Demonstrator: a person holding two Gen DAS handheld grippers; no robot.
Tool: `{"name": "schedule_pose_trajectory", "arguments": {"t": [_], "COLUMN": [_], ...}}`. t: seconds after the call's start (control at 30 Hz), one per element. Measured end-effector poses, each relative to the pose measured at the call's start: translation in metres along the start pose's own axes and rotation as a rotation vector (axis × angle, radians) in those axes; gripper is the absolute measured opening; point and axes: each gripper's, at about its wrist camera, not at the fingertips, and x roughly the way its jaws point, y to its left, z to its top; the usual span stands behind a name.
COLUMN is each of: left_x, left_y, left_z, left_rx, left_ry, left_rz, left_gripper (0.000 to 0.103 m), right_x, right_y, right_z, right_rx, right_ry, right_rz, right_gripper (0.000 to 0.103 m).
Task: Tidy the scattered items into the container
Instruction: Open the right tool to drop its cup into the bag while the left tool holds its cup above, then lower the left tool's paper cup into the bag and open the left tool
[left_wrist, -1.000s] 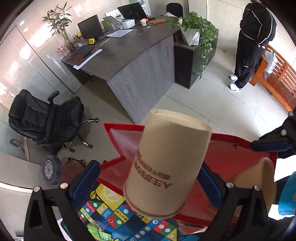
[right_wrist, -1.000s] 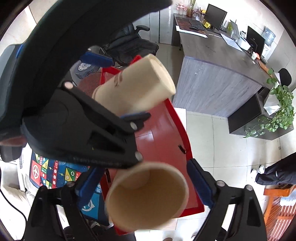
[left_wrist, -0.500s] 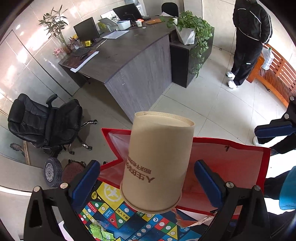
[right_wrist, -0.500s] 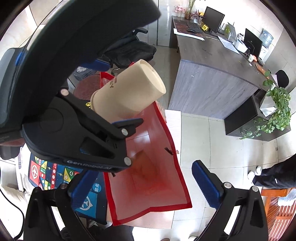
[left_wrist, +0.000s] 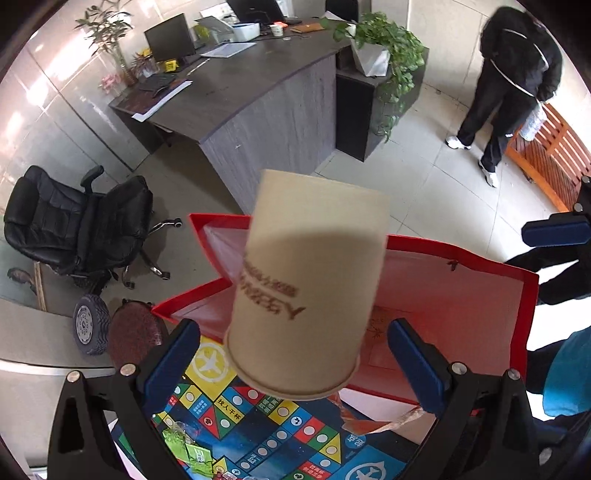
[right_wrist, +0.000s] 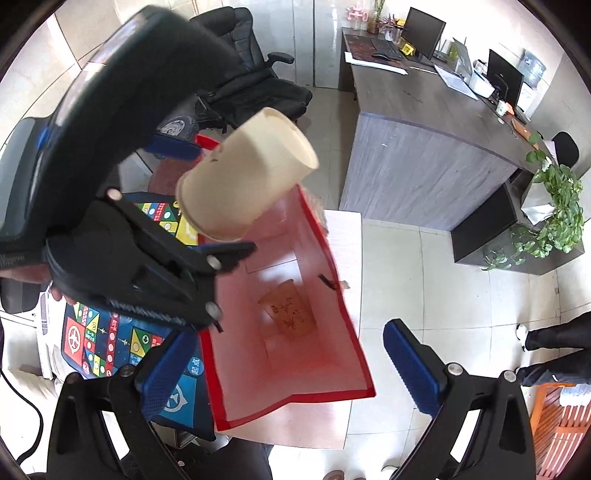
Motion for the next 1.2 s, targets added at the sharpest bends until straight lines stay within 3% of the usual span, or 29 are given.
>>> {"name": "schedule_pose_trajectory", "arguments": {"t": [0.4, 0.83, 1.03, 1.2], "left_x": [-0.031, -0.022, -0.006, 0.007], "left_y": [0.004, 0.023, 0.009, 0.003], "left_z": [0.019, 0.017, 0.001, -0.013], "left_rx": [-0.001, -0.041, 0.018, 0.06], "left_ry": [-0.088, -0.036, 0.007, 0.052], "left_rz": [-0.021, 0.044, 0.039, 0.08], "left_gripper": [0.103, 0.103, 0.103, 0.103], "right_x": [0.005, 0.015, 0.033, 0.04], "right_y": [-0.011, -0.023, -0.033, -0.038], "right_z": [-0.008, -0.019, -0.02, -0.016], "right_rx": [0.007, 0.031, 0.055, 0.063], "right_ry": [0.019, 0.046, 0.062, 0.07], "right_rz": [0.003, 0.005, -0.028, -0.073], "right_gripper": [0.103, 0.103, 0.103, 0.103]}}
